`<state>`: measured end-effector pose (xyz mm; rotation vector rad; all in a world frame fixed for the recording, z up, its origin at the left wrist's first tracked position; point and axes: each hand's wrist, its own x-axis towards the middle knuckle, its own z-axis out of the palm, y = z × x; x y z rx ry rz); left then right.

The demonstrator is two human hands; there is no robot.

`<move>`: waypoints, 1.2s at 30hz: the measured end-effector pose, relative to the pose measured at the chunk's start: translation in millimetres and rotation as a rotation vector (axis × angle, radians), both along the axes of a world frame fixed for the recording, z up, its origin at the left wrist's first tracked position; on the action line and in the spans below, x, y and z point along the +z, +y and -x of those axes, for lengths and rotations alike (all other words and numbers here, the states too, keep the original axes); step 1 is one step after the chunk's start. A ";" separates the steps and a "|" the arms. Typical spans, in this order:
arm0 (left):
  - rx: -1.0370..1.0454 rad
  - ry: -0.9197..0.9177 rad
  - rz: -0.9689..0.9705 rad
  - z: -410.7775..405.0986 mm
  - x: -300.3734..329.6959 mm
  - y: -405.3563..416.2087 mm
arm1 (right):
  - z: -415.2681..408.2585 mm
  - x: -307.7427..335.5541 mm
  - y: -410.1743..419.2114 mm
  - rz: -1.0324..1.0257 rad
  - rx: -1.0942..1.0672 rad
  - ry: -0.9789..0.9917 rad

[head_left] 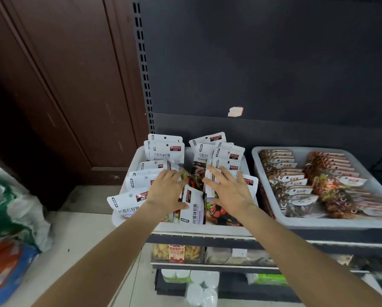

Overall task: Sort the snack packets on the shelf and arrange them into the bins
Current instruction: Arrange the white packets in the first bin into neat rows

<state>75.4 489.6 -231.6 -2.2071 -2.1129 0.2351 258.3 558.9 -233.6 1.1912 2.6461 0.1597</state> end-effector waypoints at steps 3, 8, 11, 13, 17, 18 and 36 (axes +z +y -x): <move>0.175 -0.115 -0.080 -3.1 -2.3 -3.4 | 0.0 -4.7 1.5 0.019 0.003 0.021; 0.374 -0.369 -0.141 -17.0 9.4 4.5 | 1.2 -5.2 3.4 0.040 0.002 0.026; 0.493 -0.783 -0.266 -13.5 21.1 9.5 | 0.0 -5.7 2.1 0.020 0.009 0.044; 0.570 -0.943 -0.292 -5.0 27.5 12.2 | -0.4 -2.8 -0.3 -0.009 0.002 0.073; 0.543 -1.093 -0.305 5.7 40.1 12.4 | -2.6 1.8 -2.9 -0.038 -0.054 0.116; 0.512 -1.130 -0.326 6.2 44.2 11.0 | -2.4 2.2 -3.7 -0.041 -0.066 0.106; -0.045 -1.034 -0.361 -7.8 112.8 -32.9 | 5.4 62.6 -43.2 0.440 -0.204 1.337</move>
